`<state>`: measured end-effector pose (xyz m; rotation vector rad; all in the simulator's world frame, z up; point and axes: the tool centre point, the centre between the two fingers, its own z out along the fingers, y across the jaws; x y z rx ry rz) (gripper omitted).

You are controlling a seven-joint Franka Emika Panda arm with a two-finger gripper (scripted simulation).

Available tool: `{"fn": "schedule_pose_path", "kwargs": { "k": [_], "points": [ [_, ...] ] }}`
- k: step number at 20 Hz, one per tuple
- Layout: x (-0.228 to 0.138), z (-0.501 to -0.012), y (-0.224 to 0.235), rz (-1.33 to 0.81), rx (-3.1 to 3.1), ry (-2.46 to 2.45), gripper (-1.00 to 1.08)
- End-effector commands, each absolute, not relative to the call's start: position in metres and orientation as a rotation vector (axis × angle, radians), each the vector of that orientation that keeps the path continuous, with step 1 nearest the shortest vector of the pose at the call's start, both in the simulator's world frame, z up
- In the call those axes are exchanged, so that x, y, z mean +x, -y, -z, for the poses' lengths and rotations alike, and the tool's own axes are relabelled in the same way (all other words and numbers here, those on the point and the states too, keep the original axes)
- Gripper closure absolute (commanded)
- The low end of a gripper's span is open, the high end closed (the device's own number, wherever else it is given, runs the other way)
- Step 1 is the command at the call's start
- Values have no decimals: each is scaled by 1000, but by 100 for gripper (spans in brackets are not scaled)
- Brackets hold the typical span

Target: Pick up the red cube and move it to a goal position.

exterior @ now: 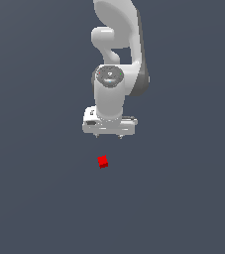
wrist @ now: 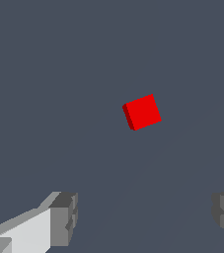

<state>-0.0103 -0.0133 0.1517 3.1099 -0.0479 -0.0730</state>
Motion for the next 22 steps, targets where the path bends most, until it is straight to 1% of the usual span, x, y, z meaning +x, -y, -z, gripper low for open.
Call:
{"fn": "schedule_pose_path", "kwargs": {
  "k": [1,6,11,22],
  "points": [
    [-10,-152,13,73,3110,48,-92],
    [-8,-146,15,70,3111,26,-92],
    [-3,-130,20,61,3115,-39,-92],
    [26,-62,38,23,3116,-317,-92]
  ]
}}
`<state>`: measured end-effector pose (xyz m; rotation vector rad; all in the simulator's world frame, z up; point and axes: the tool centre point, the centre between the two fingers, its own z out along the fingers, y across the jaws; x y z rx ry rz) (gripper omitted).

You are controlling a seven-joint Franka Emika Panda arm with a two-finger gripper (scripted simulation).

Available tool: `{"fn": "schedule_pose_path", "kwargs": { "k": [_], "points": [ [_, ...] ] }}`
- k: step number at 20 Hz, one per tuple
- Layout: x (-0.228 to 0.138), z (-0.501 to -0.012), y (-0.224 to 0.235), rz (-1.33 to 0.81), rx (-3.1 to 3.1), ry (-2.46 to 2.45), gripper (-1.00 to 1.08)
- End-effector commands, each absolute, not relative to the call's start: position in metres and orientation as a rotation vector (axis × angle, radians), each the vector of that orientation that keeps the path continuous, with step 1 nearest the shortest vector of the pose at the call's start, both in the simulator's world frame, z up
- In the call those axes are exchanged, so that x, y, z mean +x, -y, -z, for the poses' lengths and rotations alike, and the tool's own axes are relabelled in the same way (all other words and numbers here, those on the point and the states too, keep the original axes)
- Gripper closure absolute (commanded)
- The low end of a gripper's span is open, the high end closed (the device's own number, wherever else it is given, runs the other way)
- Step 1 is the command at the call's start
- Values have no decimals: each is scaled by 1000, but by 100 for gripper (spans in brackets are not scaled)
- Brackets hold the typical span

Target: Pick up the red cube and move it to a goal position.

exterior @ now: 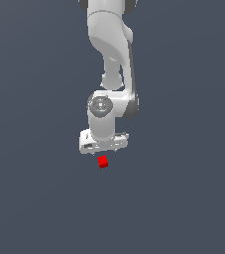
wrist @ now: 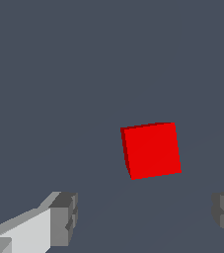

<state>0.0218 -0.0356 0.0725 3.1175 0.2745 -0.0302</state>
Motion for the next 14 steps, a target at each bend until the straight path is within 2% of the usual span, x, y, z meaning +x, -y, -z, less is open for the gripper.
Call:
{"fn": "schedule_pose_path", "kwargs": {
  "k": [1,14],
  "points": [
    [29,-57,39,20,3115,-342,-92],
    [50,-20,44,0,3102,-498,-92]
  ]
}}
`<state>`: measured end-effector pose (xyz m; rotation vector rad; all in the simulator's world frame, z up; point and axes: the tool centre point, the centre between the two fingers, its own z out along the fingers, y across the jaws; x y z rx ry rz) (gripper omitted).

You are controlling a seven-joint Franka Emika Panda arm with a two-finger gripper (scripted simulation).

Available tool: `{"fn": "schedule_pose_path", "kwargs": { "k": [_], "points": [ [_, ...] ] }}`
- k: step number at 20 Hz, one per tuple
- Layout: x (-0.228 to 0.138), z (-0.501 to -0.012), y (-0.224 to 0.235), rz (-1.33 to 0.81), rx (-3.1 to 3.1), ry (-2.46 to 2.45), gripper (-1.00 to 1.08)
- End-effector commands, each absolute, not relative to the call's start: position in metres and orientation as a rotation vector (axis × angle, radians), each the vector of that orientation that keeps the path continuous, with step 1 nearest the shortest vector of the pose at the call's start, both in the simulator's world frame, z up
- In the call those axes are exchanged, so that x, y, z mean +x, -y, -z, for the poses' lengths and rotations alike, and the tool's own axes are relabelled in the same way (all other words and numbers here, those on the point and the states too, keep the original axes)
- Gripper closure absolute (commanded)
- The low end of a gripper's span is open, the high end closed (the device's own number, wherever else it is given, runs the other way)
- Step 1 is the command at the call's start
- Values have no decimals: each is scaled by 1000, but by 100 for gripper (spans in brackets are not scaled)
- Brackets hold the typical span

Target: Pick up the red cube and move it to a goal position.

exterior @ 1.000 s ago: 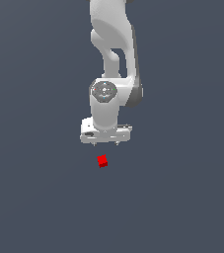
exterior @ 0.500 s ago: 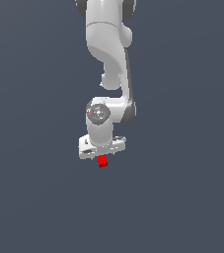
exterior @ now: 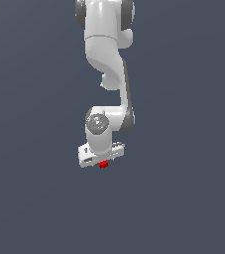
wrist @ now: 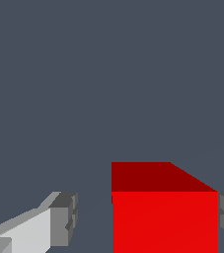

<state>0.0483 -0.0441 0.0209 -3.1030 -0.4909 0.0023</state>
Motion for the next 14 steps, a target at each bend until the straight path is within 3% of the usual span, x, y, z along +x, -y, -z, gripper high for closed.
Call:
{"fn": "schedule_pose_path", "kwargs": {
  "k": [1,2,14],
  "points": [
    [50,-20,44,0,-3102,499,-92],
    [50,-20,44,0,-3102,499,108],
    [49,-21,44,0,-3102,499,108]
  ]
}}
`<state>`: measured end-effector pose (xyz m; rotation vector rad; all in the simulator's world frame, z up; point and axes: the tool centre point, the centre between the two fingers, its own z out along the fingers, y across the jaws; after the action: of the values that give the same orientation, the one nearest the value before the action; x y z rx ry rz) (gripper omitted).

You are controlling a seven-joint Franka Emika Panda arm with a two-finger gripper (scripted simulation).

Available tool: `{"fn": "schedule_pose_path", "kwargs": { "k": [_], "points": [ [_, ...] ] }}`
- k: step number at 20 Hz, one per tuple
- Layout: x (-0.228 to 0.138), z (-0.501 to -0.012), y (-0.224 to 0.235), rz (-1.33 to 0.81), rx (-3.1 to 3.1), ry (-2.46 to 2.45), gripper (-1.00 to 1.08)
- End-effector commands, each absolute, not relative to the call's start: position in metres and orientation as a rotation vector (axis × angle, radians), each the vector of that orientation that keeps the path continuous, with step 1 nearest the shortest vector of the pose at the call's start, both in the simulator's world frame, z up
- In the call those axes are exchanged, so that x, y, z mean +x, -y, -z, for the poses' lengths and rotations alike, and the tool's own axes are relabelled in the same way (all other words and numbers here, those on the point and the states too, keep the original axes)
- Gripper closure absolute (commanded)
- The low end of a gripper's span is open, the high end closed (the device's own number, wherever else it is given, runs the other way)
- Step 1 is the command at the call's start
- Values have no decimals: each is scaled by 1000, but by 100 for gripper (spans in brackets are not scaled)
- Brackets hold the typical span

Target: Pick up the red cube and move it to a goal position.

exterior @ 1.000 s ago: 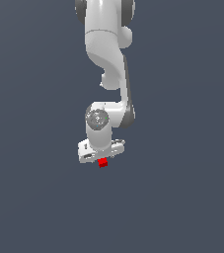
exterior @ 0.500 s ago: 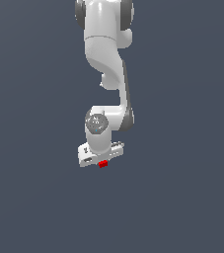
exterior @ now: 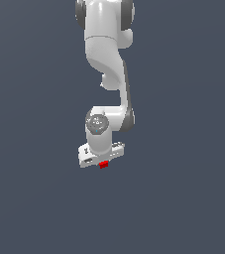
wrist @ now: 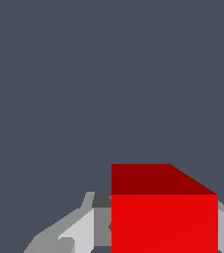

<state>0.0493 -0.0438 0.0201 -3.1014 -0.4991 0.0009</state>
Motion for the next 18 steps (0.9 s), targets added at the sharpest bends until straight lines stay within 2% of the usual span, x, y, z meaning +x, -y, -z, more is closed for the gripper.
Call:
{"fn": "schedule_pose_path", "kwargs": {
  "k": [1,10,18],
  "points": [
    [49,-22,44,0,-3102,499,108],
    [36,-49,48,0,-3102,499,108],
    [11,-103,55,0,-3102,499,108]
  ]
}}
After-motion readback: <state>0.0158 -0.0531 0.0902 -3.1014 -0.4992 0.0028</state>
